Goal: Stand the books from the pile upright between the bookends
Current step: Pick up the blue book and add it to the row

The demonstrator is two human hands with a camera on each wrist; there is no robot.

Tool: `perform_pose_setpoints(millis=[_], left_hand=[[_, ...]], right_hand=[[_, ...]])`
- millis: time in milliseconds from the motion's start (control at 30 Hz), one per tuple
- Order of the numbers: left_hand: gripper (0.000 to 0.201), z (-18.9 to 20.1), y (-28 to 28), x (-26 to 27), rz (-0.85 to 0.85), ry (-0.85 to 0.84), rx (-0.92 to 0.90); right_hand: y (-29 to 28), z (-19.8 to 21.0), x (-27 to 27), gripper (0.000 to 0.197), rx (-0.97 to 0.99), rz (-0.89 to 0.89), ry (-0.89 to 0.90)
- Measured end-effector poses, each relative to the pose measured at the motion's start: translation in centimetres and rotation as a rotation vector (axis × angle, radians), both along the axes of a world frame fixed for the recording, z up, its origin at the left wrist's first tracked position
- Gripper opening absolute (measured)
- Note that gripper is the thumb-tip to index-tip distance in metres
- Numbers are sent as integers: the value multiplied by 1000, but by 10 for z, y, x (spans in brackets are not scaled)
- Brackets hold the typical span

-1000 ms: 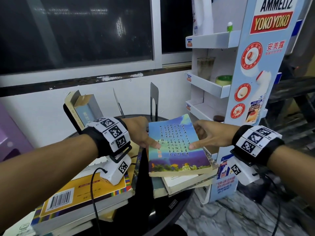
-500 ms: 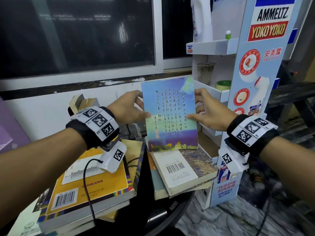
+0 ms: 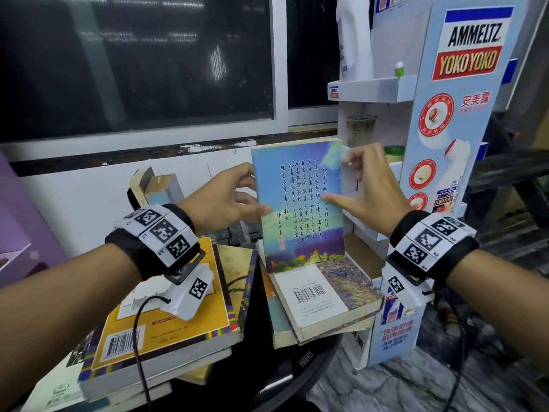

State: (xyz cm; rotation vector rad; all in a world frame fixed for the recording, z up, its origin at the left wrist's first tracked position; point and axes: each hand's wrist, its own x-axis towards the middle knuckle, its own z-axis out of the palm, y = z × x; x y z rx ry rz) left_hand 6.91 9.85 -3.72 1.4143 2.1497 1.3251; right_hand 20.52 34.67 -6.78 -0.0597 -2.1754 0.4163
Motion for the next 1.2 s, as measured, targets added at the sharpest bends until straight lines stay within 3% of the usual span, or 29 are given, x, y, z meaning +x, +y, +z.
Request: perform_pose_setpoints(millis=[100, 367, 633, 933, 1200], left_hand=[[71, -4, -3, 4, -53, 39, -12], [84, -12, 3, 24, -197, 15, -23], [114, -18, 24, 33, -106, 254, -16], [126, -22, 44, 50, 0, 280, 59], [124, -21, 46, 51, 16, 313, 2]], right_hand=[[-11, 2, 1, 61, 62, 45, -28], [-43, 12, 8, 76, -121, 190, -98], [-67, 25, 23, 82, -144, 156, -82], [-74, 39, 38, 43, -138, 33, 2], [-75, 45, 43, 32, -82, -58, -40]])
